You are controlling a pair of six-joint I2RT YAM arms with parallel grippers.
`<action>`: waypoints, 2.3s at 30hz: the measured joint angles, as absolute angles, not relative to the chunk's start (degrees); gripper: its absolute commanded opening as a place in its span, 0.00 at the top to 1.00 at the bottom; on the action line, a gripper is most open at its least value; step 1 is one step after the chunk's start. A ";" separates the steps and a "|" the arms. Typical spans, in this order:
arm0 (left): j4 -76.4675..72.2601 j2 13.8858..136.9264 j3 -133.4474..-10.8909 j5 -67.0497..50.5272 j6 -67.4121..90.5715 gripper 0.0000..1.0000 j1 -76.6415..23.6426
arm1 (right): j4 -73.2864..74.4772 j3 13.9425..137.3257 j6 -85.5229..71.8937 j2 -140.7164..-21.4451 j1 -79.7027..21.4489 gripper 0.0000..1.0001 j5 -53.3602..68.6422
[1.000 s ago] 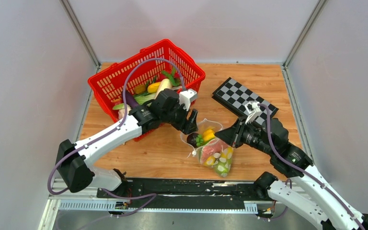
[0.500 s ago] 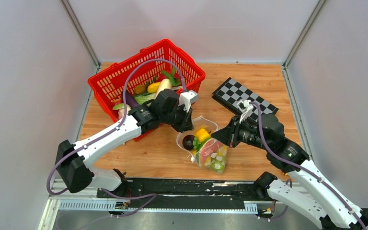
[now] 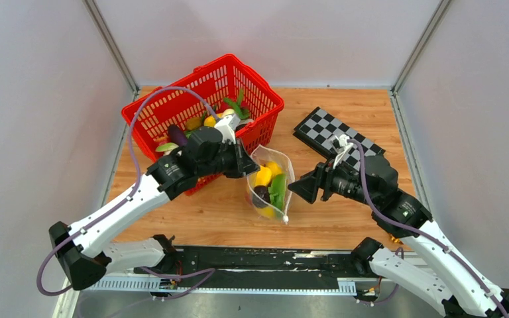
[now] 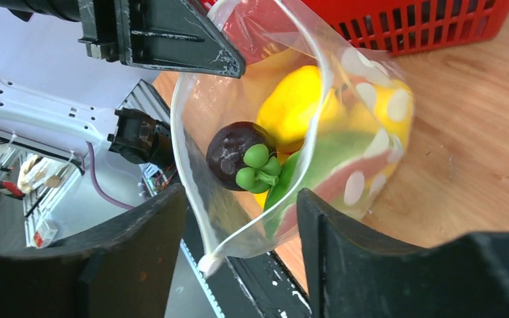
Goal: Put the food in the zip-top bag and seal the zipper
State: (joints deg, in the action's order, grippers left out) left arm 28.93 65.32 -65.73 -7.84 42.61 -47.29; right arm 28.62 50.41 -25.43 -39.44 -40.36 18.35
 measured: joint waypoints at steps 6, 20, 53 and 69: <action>27.99 63.02 -61.56 -3.95 52.88 1.00 -47.29 | 27.70 50.19 -23.75 -35.64 -40.36 0.20 17.89; 27.20 65.17 -62.00 -1.06 58.83 1.00 -47.29 | 19.44 33.71 -15.90 -20.84 -40.36 0.26 16.91; 26.33 64.38 -61.12 0.49 59.68 1.00 -47.29 | -21.02 4.75 -2.90 -19.11 -47.03 0.62 11.90; 26.30 64.38 -61.10 0.51 59.79 1.00 -47.29 | -23.57 2.72 -1.17 -20.29 -47.81 0.88 10.52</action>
State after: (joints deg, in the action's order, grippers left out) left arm 26.30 64.38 -61.10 0.51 59.79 -47.29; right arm -23.57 2.72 -1.17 -20.29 -47.81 10.52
